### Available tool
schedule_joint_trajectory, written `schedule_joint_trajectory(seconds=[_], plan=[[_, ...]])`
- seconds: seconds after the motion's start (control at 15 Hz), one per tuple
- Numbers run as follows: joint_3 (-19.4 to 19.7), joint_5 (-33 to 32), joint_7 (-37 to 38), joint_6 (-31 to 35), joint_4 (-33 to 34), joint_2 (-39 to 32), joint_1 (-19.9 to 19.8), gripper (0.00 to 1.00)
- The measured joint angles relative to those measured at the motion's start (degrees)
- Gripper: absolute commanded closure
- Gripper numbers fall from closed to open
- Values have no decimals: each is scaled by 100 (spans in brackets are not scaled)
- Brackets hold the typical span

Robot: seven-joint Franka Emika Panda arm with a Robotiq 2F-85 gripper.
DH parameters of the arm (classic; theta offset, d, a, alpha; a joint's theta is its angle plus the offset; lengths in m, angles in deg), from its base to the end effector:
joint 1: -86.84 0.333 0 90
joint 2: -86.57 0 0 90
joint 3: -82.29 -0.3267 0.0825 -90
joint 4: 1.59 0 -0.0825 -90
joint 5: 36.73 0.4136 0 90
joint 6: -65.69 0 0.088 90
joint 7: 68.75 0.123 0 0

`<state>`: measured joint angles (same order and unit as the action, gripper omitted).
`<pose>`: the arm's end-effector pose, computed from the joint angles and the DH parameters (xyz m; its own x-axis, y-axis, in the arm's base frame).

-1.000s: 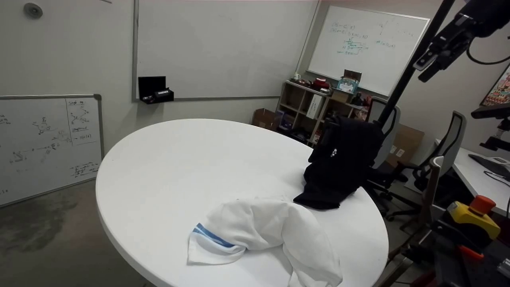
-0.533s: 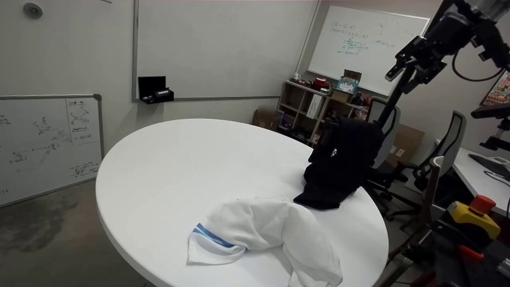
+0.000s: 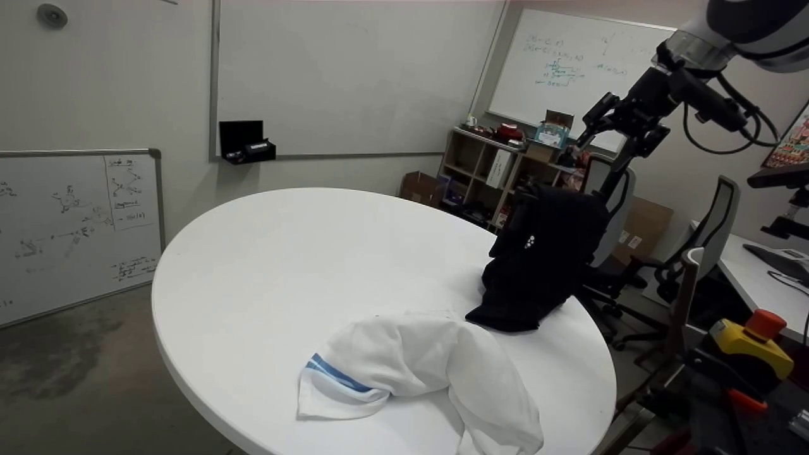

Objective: Put the t-shirt on the table

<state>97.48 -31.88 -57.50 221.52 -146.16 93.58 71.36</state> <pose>0.4328 -0.2583 0.3263 0.6486 -0.7072 0.2815 -0.6994 -0.6996 -0.1464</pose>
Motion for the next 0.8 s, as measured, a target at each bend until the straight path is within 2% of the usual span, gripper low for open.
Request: schedule_joint_trajectory(seconds=[0.6, 0.67, 0.73, 0.8], plan=[[-29, 139, 1176, 273, 576, -1169, 57, 0], [-29, 139, 1245, 292, 609, -1239, 73, 18], [-29, 139, 1286, 303, 638, -1301, 89, 28], [-29, 141, 1311, 304, 665, -1356, 104, 33]])
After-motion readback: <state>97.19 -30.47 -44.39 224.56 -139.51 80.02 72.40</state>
